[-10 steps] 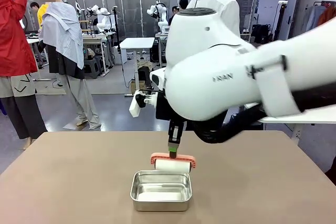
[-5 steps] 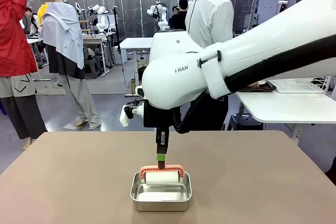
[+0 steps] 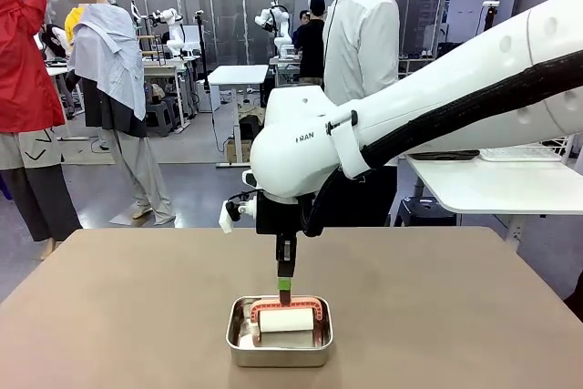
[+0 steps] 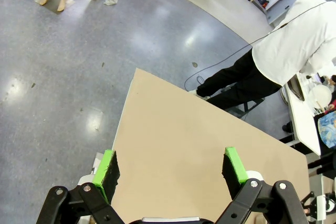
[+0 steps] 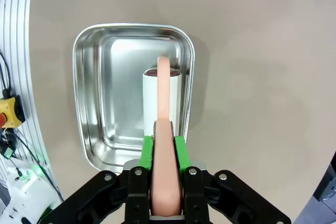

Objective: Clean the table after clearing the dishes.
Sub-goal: Place the Lint Roller back on top of the Airtight Container.

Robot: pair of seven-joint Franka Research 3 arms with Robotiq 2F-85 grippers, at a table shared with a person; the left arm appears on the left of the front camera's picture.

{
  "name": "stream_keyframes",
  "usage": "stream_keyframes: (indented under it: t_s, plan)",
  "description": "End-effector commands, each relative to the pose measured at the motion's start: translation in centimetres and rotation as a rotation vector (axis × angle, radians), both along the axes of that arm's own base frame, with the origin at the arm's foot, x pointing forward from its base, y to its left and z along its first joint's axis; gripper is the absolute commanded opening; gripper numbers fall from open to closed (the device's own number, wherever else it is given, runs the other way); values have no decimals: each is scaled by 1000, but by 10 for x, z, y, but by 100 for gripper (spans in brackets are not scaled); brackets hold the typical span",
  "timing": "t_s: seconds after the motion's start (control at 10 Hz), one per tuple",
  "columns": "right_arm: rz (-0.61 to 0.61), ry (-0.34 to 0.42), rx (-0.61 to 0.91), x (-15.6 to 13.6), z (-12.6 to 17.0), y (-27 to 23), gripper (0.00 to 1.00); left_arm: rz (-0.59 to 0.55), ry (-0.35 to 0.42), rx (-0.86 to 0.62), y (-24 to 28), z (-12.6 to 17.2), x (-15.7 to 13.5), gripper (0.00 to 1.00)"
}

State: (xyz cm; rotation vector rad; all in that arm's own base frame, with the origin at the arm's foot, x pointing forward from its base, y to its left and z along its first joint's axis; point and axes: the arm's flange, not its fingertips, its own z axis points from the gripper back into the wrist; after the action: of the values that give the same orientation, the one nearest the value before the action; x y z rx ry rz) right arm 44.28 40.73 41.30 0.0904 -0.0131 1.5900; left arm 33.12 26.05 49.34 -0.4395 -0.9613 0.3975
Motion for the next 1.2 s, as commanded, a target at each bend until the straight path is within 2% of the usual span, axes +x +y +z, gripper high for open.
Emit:
stream_keyframes:
  t_s: [0.0,0.3,0.6,0.7,0.9,1.0,1.1]
  plan:
    - [29,8,-3,5,-6,3,20,-11,4,-3,1,3,-2,100]
    - [11,34,32,18,-20,-4,20,-11,4,-3,1,3,-2,100]
    - [10,3,16,16,-7,-5,84,-11,4,-3,1,3,-2,100]
    - [7,-11,19,16,-1,-6,100,-11,4,-3,1,3,-2,100]
    - [-9,-33,27,16,7,-8,100,-11,4,-3,1,3,-2,100]
    - [-14,-44,28,17,10,-9,95,-11,4,-3,1,3,-2,100]
    - [-19,-62,30,17,13,-10,100,-11,4,-3,1,3,-2,100]
